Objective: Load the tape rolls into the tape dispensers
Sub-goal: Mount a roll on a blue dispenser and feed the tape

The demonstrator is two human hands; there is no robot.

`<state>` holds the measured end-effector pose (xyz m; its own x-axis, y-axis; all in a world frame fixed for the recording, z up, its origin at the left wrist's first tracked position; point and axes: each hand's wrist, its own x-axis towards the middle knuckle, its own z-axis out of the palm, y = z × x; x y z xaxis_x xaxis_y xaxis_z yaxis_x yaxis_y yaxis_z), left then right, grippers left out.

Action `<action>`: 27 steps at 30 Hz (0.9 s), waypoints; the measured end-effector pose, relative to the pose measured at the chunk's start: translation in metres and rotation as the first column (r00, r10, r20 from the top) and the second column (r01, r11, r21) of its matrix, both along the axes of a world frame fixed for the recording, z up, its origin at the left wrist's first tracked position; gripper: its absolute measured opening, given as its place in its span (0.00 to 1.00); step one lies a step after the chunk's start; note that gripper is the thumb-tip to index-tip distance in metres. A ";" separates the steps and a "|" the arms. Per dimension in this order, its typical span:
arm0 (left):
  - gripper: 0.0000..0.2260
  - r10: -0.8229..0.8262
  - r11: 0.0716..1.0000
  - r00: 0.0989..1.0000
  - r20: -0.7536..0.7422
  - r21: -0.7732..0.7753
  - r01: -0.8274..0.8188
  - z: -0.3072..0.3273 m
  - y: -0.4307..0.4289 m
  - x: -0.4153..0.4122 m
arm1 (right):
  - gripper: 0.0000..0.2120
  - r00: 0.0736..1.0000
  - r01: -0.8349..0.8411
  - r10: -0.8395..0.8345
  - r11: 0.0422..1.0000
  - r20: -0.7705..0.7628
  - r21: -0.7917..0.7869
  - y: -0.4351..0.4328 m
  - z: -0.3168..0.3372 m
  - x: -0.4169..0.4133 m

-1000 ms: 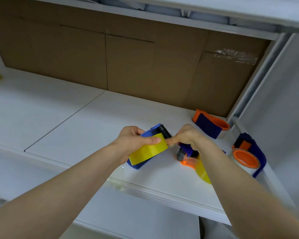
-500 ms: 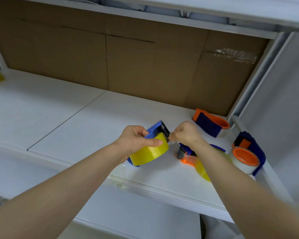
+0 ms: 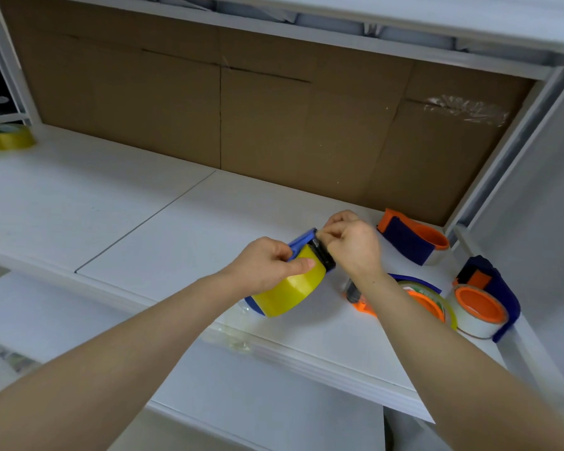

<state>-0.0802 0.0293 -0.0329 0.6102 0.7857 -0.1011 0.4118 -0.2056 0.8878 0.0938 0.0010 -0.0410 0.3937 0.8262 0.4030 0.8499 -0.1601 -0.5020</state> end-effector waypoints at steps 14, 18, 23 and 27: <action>0.25 0.138 0.942 0.970 -0.201 0.329 -0.066 0.015 0.014 -0.007 | 0.09 0.991 0.054 -0.044 0.996 0.128 -0.074 0.003 0.036 -0.023; 0.35 0.249 0.733 0.871 -0.423 0.670 0.116 0.011 0.011 0.004 | 0.09 0.980 0.056 -0.038 0.995 0.196 -0.084 0.003 0.042 -0.027; 0.43 0.351 0.662 0.815 -0.462 0.737 0.133 0.005 0.006 0.016 | 0.09 0.980 0.057 -0.034 0.992 0.194 -0.115 0.003 0.046 -0.026; 0.40 0.330 0.678 0.811 -0.484 0.719 0.154 0.010 0.007 0.029 | 0.08 0.983 0.045 -0.022 0.992 0.185 -0.120 0.002 0.048 -0.029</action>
